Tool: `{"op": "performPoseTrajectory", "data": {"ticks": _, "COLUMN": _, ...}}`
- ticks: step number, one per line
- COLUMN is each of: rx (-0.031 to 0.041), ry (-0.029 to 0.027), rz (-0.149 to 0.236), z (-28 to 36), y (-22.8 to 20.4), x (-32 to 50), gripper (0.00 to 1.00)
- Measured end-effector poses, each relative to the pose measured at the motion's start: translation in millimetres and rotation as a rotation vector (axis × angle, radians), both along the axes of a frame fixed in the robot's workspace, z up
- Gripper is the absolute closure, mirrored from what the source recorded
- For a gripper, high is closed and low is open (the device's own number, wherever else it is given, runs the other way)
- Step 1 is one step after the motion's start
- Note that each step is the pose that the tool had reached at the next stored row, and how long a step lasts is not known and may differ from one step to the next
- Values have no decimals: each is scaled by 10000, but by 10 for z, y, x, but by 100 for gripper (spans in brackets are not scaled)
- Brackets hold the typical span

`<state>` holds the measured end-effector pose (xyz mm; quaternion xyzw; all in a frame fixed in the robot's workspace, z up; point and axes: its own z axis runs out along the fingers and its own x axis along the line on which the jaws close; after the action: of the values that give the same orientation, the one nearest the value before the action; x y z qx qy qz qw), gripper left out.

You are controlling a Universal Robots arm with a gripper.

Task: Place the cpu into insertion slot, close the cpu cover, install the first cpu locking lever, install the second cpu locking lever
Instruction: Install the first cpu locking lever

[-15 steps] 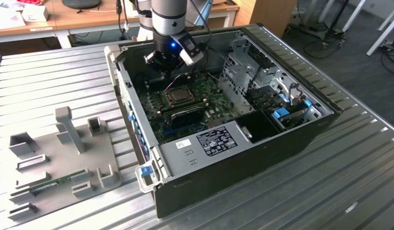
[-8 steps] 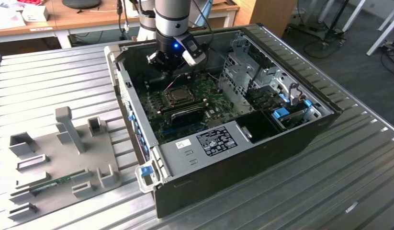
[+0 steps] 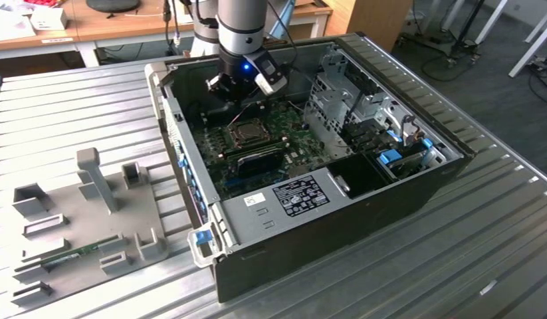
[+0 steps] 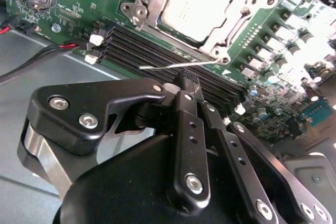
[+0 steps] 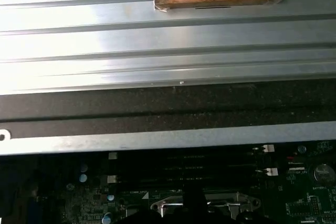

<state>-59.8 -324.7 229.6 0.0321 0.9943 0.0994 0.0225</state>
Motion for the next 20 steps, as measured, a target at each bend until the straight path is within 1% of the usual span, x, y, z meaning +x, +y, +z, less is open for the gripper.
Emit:
{"op": "performPoseTrajectory", "data": {"ticks": 3, "rx": 12, "ry": 0, "rz": 0, "z": -16, "y": 10, "x": 16, "gripper": 90}}
{"op": "performPoseTrajectory", "data": {"ticks": 7, "rx": 11, "ry": 0, "rz": 0, "z": -21, "y": 19, "x": 41, "gripper": 90}}
{"op": "performPoseTrajectory", "data": {"ticks": 13, "rx": 12, "ry": -1, "rz": 0, "z": -29, "y": 26, "x": 61, "gripper": 90}}
{"op": "performPoseTrajectory", "data": {"ticks": 20, "rx": 12, "ry": -1, "rz": 0, "z": -53, "y": 30, "x": 85, "gripper": 90}}
